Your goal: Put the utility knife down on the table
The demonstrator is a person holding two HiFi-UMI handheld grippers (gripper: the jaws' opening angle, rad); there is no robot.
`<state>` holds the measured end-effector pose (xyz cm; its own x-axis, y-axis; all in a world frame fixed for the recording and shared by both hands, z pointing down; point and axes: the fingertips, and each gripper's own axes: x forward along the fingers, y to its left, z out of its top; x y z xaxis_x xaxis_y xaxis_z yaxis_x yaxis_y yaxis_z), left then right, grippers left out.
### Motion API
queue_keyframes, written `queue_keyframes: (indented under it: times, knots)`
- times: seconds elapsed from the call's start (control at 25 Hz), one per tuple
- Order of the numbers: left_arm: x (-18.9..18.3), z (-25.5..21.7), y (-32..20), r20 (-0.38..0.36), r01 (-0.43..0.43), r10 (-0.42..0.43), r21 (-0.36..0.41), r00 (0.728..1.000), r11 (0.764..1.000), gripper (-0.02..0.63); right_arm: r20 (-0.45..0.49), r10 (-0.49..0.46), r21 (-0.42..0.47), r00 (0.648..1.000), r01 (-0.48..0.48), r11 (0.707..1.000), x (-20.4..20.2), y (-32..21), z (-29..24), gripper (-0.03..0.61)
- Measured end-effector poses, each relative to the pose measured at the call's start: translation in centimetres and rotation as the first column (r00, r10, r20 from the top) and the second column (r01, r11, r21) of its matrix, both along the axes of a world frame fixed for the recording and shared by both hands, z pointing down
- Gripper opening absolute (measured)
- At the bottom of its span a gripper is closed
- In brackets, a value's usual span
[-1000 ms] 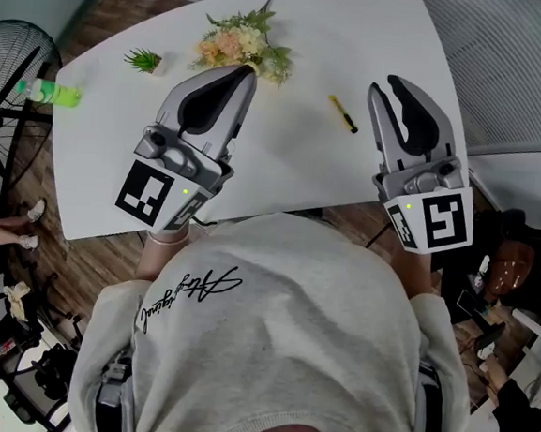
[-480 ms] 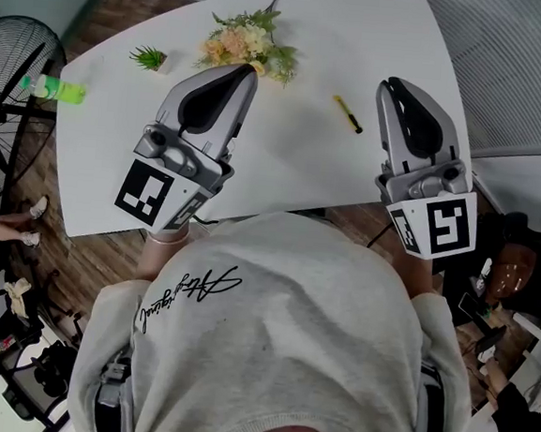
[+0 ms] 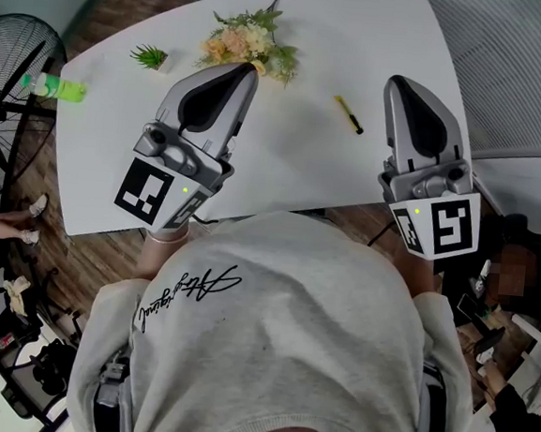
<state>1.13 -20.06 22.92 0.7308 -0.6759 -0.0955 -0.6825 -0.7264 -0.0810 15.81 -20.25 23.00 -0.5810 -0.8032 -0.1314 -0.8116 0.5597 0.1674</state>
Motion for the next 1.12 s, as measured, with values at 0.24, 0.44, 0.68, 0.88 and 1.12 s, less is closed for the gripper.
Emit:
queue_keyframes:
  times: [0.24,0.44,0.68,0.88,1.12]
  knots:
    - [-0.11,-0.05,0.01,-0.01,0.015,-0.015,-0.004,1.0,1.0,-0.002,0.011,-0.009,0.003,1.0,0.009,1.0,-0.16,0.0,0.05,0.003]
    - [-0.09,0.35,0.05,-0.007,0.016,-0.016,-0.009,1.0,1.0,-0.002,0.01,-0.013,-0.003,1.0,0.013,1.0,-0.37,-0.09,0.27,0.003]
    - [-0.39,0.33,-0.02,-0.008,0.021,-0.021,-0.007,1.0,1.0,-0.002,-0.002,-0.017,-0.002,1.0,0.017,1.0,-0.62,0.13,0.38,0.003]
    - [-0.16,0.51,-0.07,-0.009,0.018,-0.018,-0.01,1.0,1.0,-0.002,-0.046,-0.008,0.008,0.999,0.009,1.0,-0.73,0.22,0.69,0.003]
    - [0.08,0.68,-0.15,-0.013,0.015,-0.015,-0.014,1.0,1.0,-0.002,-0.056,-0.014,0.003,0.998,0.014,1.0,-0.77,0.25,0.98,0.002]
